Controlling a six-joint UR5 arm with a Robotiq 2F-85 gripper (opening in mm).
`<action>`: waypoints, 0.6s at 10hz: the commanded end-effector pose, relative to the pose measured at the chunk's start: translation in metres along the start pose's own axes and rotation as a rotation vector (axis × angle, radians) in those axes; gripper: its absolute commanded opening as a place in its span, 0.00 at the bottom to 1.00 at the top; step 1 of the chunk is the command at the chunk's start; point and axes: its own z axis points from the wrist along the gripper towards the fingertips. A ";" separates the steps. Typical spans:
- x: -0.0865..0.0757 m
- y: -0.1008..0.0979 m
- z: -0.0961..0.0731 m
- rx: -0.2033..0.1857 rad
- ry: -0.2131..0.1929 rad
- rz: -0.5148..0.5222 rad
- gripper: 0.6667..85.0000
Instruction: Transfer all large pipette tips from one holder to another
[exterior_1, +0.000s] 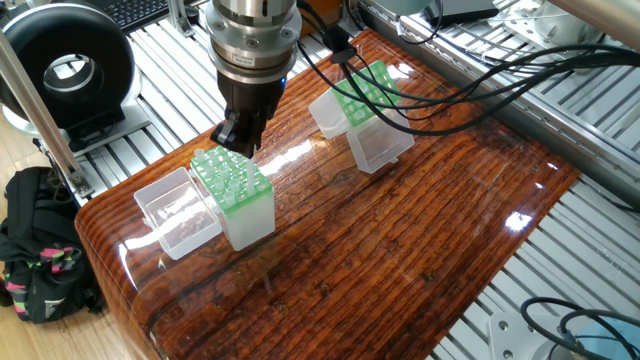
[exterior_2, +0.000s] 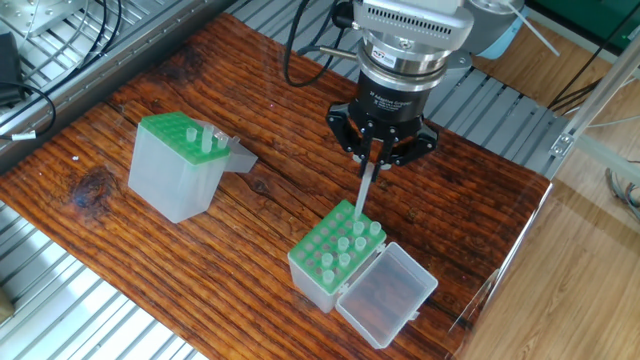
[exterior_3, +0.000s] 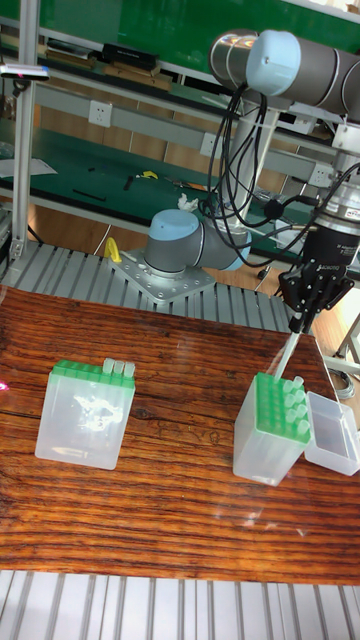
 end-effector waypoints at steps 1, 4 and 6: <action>0.000 0.004 -0.001 -0.018 -0.001 -0.005 0.22; -0.008 0.006 0.000 -0.028 -0.028 -0.037 0.36; -0.010 0.006 0.000 -0.027 -0.033 -0.043 0.39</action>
